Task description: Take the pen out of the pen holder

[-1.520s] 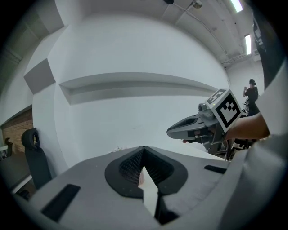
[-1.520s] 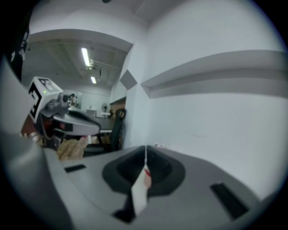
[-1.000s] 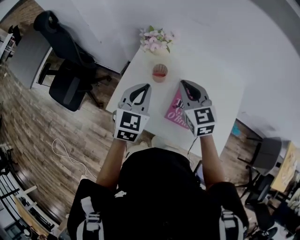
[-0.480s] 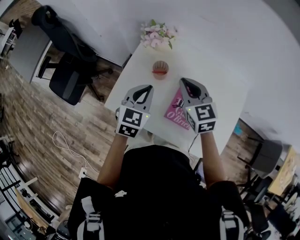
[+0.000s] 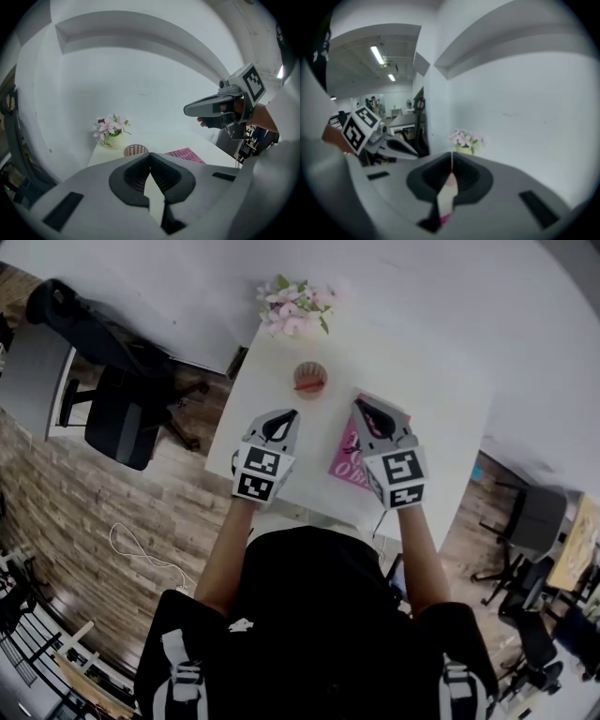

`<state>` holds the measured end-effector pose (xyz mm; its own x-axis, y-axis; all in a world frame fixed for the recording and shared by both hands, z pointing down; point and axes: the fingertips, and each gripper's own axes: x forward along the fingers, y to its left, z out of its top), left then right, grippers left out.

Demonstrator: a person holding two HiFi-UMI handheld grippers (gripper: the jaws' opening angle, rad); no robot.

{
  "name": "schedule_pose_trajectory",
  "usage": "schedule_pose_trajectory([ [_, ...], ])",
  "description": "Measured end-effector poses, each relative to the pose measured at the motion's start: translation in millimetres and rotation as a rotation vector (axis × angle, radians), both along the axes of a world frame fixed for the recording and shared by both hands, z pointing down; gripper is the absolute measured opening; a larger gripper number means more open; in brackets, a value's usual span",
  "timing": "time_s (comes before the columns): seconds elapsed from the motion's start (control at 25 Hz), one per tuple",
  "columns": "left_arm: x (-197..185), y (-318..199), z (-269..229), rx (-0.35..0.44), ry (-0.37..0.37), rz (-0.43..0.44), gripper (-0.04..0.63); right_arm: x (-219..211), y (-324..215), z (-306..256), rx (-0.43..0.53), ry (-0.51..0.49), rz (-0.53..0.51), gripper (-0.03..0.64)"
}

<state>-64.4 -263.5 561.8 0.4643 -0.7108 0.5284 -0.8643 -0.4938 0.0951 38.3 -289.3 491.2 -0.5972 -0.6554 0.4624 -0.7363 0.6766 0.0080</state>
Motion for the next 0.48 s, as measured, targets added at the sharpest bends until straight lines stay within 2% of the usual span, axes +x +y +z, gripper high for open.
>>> schedule_pose_trajectory([
  [0.2, -8.9, -17.3, 32.0, -0.059, 0.018, 0.005, 0.031, 2.6, 1.6, 13.9, -0.040, 0.041, 0.050, 0.035],
  [0.36, -11.4, -27.9, 46.2, -0.099, 0.078, 0.023, 0.102, 0.6, 2.3, 17.9, -0.042, 0.065, 0.080, 0.035],
  [0.48, -10.6, -37.3, 54.2, -0.106, 0.091, 0.038, 0.137, 0.9, 2.3, 21.4, -0.052, 0.082, 0.099, 0.035],
])
